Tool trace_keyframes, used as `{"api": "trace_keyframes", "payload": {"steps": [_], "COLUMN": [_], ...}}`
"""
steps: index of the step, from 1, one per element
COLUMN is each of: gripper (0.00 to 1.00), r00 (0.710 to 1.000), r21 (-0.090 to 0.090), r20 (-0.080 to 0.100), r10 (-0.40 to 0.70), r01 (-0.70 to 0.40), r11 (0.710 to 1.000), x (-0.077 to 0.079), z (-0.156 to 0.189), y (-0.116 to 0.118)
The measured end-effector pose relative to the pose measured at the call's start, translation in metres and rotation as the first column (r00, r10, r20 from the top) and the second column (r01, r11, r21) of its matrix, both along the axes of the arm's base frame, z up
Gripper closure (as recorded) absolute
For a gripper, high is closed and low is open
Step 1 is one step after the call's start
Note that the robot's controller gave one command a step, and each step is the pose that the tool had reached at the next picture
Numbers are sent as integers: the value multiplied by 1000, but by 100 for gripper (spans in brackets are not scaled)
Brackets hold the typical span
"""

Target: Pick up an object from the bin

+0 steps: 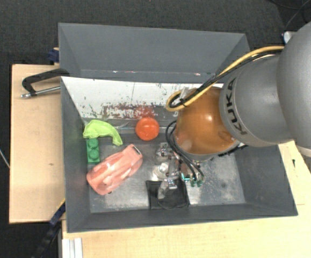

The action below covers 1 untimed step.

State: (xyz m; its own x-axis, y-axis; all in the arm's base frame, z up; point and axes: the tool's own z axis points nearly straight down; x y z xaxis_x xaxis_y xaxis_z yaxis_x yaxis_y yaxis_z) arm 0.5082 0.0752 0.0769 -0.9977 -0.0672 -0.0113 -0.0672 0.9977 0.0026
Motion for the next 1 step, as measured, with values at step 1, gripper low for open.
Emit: {"api": "trace_keyframes", "payload": {"steps": [1], "gripper": [100], "r00": [1000], "r21": [3], "r20": [25], "r10": [-3], "r01": [3], "r11": [1000], "x": [7], "z": [4], "y": [0]}}
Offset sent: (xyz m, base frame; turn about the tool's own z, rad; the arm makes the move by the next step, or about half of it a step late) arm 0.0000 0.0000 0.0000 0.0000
